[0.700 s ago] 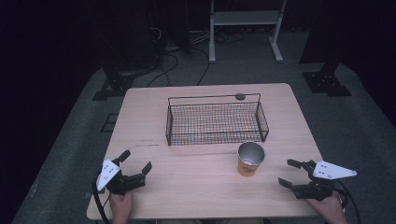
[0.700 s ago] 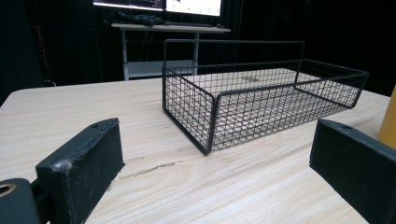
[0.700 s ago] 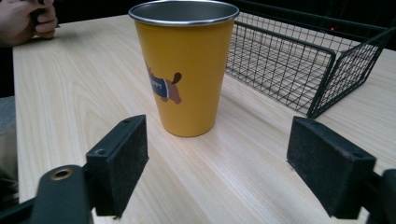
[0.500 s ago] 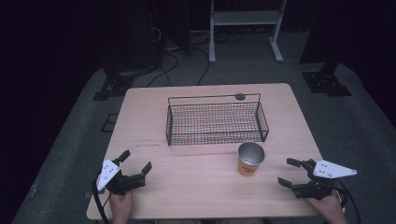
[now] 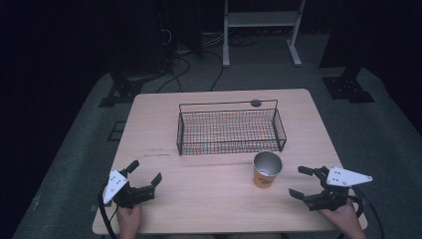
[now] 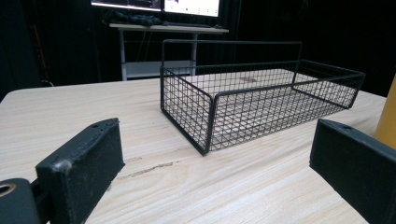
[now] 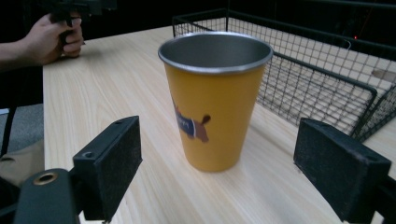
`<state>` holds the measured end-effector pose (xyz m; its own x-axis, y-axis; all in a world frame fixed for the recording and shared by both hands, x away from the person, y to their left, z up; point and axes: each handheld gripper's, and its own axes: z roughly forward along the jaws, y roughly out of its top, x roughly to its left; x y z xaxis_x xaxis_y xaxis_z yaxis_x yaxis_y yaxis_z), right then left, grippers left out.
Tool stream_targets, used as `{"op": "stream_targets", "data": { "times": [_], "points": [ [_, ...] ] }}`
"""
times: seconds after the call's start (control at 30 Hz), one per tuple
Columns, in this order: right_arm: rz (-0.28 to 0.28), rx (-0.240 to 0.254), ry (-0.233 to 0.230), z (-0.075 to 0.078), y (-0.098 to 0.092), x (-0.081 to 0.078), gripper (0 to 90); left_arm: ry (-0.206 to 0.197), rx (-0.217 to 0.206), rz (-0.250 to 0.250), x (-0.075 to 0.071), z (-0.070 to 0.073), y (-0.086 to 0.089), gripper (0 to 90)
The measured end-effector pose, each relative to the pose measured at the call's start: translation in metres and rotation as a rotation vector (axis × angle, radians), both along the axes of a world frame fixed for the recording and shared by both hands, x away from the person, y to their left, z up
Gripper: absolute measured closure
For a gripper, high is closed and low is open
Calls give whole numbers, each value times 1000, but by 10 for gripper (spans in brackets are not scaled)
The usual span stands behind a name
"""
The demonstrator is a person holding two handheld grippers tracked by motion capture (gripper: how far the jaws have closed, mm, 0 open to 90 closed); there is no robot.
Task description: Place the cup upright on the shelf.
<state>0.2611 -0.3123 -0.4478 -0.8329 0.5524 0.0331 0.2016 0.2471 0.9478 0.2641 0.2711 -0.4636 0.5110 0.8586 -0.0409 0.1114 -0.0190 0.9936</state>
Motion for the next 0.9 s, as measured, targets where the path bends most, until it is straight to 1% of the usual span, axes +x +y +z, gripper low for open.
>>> {"op": "stream_targets", "data": {
  "times": [0.03, 0.27, 0.3, 0.47, 0.6, 0.73, 0.8, 0.9],
  "points": [
    [4, 4, 0, 1, 2, 1, 135, 1, 0, 0, 0, 0, 0, 17],
    [21, -9, 15, 6, 17, 13, 136, 2, 3, 2, 0, 0, -1, 17],
    [21, -9, 15, 6, 17, 13, 136, 2, 4, 3, 0, 0, -1, 17],
    [24, -24, 28, 7, 30, 21, 135, 3, 3, 2, 0, 0, -1, 17],
    [25, -34, 28, 9, 38, 26, 133, 2, 3, 1, 0, 0, -1, 16],
    [24, -45, 33, 10, 43, 31, 129, 1, 2, 1, 0, 0, 0, 17],
    [20, -49, 49, 8, 45, 34, 127, 1, 1, 1, 0, 0, 0, 17],
    [21, -47, 55, 7, 47, 36, 127, 2, 3, 1, 0, 0, -1, 17]
  ]
}}
